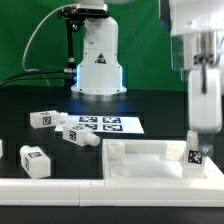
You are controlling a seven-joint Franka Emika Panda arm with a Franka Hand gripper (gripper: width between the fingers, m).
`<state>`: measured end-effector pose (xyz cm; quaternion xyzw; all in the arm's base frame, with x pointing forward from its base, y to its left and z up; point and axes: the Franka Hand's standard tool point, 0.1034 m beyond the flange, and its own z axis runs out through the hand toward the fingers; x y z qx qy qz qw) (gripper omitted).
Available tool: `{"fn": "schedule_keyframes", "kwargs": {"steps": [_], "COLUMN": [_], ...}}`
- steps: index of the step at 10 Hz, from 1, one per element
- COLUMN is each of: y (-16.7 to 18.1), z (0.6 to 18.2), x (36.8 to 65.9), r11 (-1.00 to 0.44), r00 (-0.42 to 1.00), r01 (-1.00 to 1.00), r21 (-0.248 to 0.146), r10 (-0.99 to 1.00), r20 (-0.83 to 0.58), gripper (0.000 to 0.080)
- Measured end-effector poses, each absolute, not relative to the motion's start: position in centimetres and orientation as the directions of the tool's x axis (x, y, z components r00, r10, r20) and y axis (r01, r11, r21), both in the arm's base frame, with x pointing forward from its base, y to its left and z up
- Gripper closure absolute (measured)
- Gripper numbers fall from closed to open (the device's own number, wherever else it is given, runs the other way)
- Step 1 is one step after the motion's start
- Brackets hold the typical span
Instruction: Assemble one leg
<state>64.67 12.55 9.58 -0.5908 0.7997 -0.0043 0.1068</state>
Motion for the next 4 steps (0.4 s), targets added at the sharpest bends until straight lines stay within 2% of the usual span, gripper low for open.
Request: {"fn": "schedule_keyframes", "kwargs": {"steps": [1, 2, 4], "y": [12.8, 13.1, 13.0], "z": [11.6, 12.8, 12.4], "x": [64.8, 65.0, 65.0], "r11": [0.304, 0.303, 0.301], "r00": [-0.275, -0.272, -0.27], "r01": [-0.94, -0.942, -0.942], "r21": [-0.152, -0.145, -0.151], "r10": [-0.943, -0.942, -0.943], "r20": [-0.186, -0.198, -0.194], "gripper": [0.0154, 0.0154, 0.015]}}
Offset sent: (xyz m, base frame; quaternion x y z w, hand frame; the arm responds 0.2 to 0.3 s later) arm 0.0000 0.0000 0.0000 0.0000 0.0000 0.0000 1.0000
